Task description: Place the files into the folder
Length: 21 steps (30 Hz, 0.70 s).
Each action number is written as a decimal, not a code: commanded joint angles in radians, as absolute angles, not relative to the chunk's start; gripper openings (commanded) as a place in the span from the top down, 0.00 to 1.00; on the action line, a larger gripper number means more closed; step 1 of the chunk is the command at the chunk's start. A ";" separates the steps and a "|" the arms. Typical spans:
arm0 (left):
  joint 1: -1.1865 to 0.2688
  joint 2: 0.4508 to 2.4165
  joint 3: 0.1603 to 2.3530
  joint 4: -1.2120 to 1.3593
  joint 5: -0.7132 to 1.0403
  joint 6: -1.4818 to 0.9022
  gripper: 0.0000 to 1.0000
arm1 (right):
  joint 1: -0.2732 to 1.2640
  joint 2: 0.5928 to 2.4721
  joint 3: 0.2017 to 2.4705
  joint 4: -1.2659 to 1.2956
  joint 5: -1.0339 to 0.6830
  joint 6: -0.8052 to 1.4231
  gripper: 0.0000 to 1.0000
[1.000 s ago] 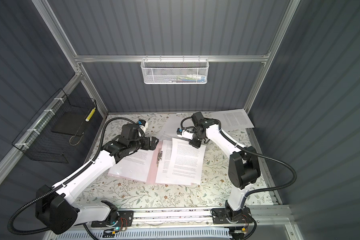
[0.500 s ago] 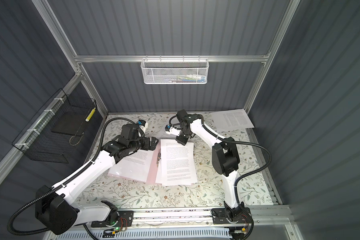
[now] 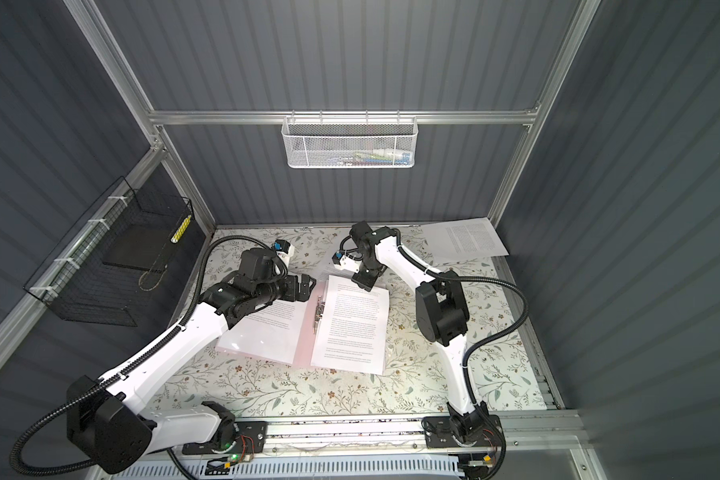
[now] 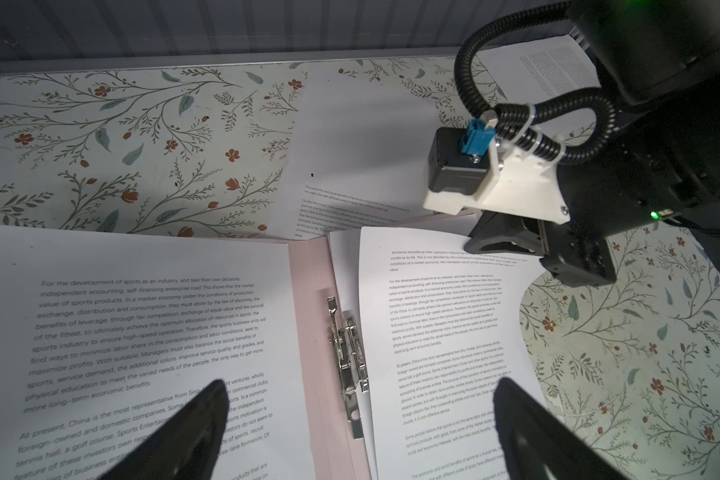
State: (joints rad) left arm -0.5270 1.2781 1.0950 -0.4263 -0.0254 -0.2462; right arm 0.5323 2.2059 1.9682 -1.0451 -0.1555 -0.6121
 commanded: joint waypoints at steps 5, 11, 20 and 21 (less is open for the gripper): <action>-0.523 1.273 1.084 -0.440 -0.013 -0.237 0.00 | 0.531 2.209 1.951 -1.068 -0.126 -0.651 1.00; -0.523 1.270 1.077 -0.439 -0.016 -0.236 0.00 | 0.529 2.214 1.946 -1.054 -0.104 -0.655 1.00; -0.523 1.230 1.061 -0.437 0.133 -0.220 0.00 | 0.550 2.255 2.015 -1.060 -0.146 -0.665 1.00; -0.523 1.225 1.051 -0.439 0.134 -0.218 0.00 | 0.555 2.259 2.016 -1.057 -0.147 -0.674 1.00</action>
State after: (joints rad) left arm -0.5266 1.2591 1.0763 -0.4255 0.0692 -0.2417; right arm 0.5362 2.2292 1.9892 -1.0405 -0.1249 -0.6426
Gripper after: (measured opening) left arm 0.997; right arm 0.044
